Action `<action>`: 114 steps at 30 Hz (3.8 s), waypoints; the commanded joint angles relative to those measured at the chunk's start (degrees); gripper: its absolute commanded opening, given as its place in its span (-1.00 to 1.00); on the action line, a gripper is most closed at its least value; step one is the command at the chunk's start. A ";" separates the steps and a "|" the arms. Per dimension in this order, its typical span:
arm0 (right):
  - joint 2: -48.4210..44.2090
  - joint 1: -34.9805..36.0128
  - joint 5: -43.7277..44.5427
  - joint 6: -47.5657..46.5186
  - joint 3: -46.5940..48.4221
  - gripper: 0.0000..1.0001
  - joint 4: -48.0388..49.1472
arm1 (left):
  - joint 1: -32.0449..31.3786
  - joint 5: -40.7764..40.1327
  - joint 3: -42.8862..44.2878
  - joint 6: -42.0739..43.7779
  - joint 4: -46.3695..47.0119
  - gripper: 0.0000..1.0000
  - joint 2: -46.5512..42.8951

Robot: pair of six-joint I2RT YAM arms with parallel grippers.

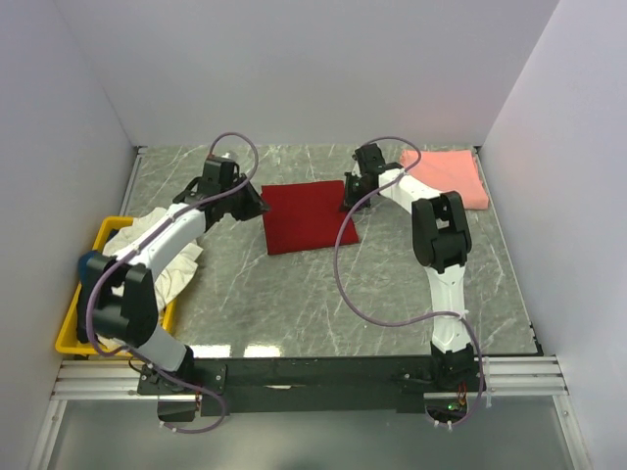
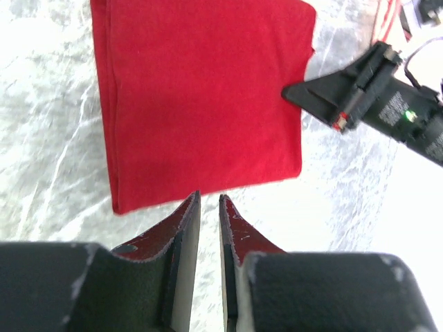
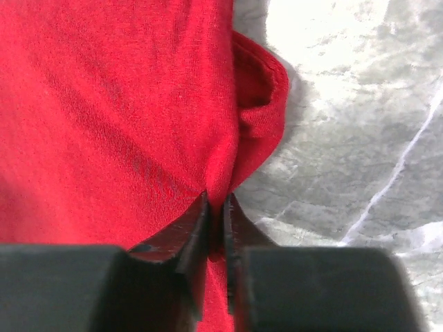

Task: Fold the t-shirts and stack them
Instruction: Neatly place the folded tshirt to the corner

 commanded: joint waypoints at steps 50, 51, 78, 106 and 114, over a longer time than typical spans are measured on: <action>-2.28 -8.97 46.71 -31.84 35.22 -1.00 -19.50 | -0.65 0.66 -17.93 16.40 -6.86 -0.63 -22.39; -2.46 -9.15 46.71 -32.28 35.22 -1.00 -19.33 | -0.57 0.58 -17.85 16.40 -6.86 -0.64 -21.86; -6.86 -10.20 49.43 -34.75 41.10 -1.00 -18.80 | -0.56 1.19 -18.02 16.22 -6.50 -0.67 -19.92; -8.27 -11.87 51.01 -34.31 36.71 -1.00 -16.69 | -0.56 1.19 -18.11 16.04 -6.42 -0.68 -19.66; -4.58 -14.24 52.67 -34.22 34.61 -1.00 -13.88 | -0.57 1.63 -18.11 16.05 -6.33 -0.69 -18.78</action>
